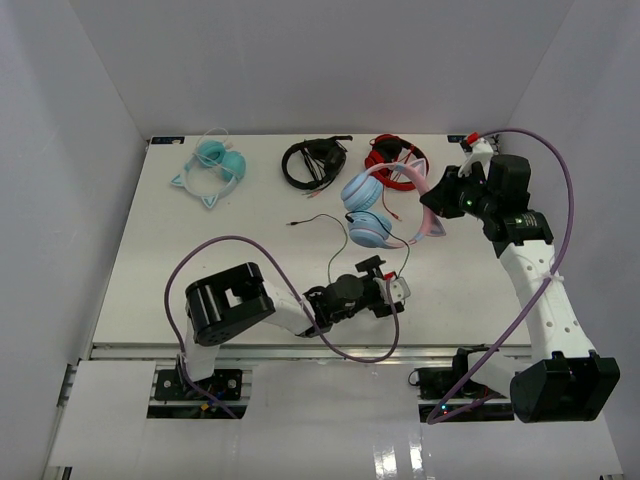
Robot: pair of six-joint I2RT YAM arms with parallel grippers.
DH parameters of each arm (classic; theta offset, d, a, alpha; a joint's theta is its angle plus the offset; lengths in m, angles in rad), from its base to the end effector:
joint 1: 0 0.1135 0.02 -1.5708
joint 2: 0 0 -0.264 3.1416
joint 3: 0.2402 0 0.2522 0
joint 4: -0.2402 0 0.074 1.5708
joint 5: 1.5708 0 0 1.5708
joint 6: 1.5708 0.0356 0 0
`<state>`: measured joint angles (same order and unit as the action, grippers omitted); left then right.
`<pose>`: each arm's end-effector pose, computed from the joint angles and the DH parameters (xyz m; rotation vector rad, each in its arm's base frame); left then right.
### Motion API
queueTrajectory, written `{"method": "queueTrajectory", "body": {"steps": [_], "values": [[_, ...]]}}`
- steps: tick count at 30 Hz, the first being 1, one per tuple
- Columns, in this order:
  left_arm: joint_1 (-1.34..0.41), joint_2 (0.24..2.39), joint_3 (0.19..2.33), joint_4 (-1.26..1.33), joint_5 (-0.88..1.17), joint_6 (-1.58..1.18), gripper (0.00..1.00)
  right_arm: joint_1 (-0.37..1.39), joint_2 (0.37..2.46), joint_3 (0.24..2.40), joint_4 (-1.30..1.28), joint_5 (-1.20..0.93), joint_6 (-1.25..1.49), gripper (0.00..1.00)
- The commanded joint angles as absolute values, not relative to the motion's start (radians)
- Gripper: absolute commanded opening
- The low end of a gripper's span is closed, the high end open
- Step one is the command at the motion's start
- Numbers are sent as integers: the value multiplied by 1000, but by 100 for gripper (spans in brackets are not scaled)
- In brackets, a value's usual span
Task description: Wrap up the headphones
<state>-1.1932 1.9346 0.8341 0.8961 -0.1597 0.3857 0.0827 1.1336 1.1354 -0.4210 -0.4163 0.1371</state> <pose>0.1473 -0.3561 0.1469 1.1887 1.3434 -0.4407 0.2484 0.0350 0.3697 -0.2170 1.9822 0.5554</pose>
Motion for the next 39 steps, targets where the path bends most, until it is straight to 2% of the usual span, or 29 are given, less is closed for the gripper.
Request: {"method": "queueTrajectory", "body": {"steps": [1,5,11,15,19,24,27,30,35,39], "values": [[-1197,1911,841,877,-43,449,96,71,1109,1203,-397,-519,210,8],[-1195,1849,771,867,-44,475,97,61,1113,1213,-398,-530,209,8],[-1153,1770,722,856,-331,459,98,54,1113,1205,-398,-516,189,8],[-1127,1704,665,848,-365,454,98,54,1102,1186,-396,-507,175,8],[-1123,1604,602,778,-242,409,98,54,1099,1175,-391,-511,168,8],[-1121,1506,532,693,131,402,98,53,1114,1165,-383,-556,149,8],[-1123,1509,548,619,277,460,98,54,1120,1156,-376,-592,133,8],[-1123,1553,570,635,301,471,98,54,1124,1152,-369,-630,126,8],[-1121,1748,696,658,313,491,98,54,1117,1146,-362,-669,133,8],[-1121,1836,773,739,246,484,96,54,1102,1138,-359,-678,141,8]]}}
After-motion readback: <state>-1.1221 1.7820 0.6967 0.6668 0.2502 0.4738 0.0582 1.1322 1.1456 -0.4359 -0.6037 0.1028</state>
